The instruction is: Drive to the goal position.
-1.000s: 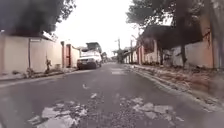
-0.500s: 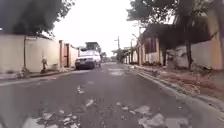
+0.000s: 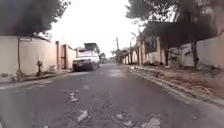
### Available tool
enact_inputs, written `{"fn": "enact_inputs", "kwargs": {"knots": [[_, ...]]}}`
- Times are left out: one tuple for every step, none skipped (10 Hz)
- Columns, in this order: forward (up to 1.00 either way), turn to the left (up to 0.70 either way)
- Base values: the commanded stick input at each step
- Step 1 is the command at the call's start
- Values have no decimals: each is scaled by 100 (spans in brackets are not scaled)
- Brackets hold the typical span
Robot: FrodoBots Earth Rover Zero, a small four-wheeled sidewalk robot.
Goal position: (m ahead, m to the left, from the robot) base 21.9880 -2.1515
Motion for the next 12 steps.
{"fn": "enact_inputs", "kwargs": {"knots": [[70, 0], [74, 0], [85, 0], [85, 0], [85, 0], [85, 0], [85, 0], [85, 0], [85, 0], [85, 0], [85, 0], [85, 0]]}}
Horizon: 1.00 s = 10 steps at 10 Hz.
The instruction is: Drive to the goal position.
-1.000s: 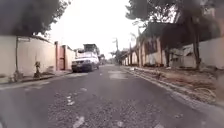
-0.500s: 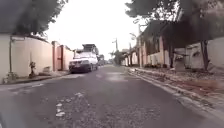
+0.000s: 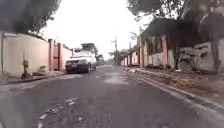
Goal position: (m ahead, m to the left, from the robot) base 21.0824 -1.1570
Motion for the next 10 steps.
{"fn": "enact_inputs", "kwargs": {"knots": [[85, 0], [85, 0], [85, 0], [85, 0], [85, 0], [85, 0], [85, 0], [93, 0], [100, 0], [100, 0]]}}
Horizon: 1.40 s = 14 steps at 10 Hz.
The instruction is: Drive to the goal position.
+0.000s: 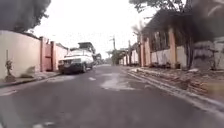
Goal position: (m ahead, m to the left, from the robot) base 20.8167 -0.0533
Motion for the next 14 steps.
{"fn": "enact_inputs", "kwargs": {"knots": [[100, 0], [100, 0], [100, 0], [100, 0], [100, 0], [100, 0], [100, 0], [100, 0], [100, 0], [100, 0], [100, 0], [100, 0], [100, 0], [100, 0]]}}
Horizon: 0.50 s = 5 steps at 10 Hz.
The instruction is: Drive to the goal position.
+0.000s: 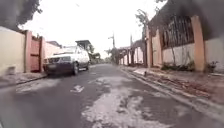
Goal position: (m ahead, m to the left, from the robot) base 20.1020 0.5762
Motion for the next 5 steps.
{"fn": "enact_inputs", "kwargs": {"knots": [[100, 0], [100, 0], [100, 0], [100, 0], [100, 0]]}}
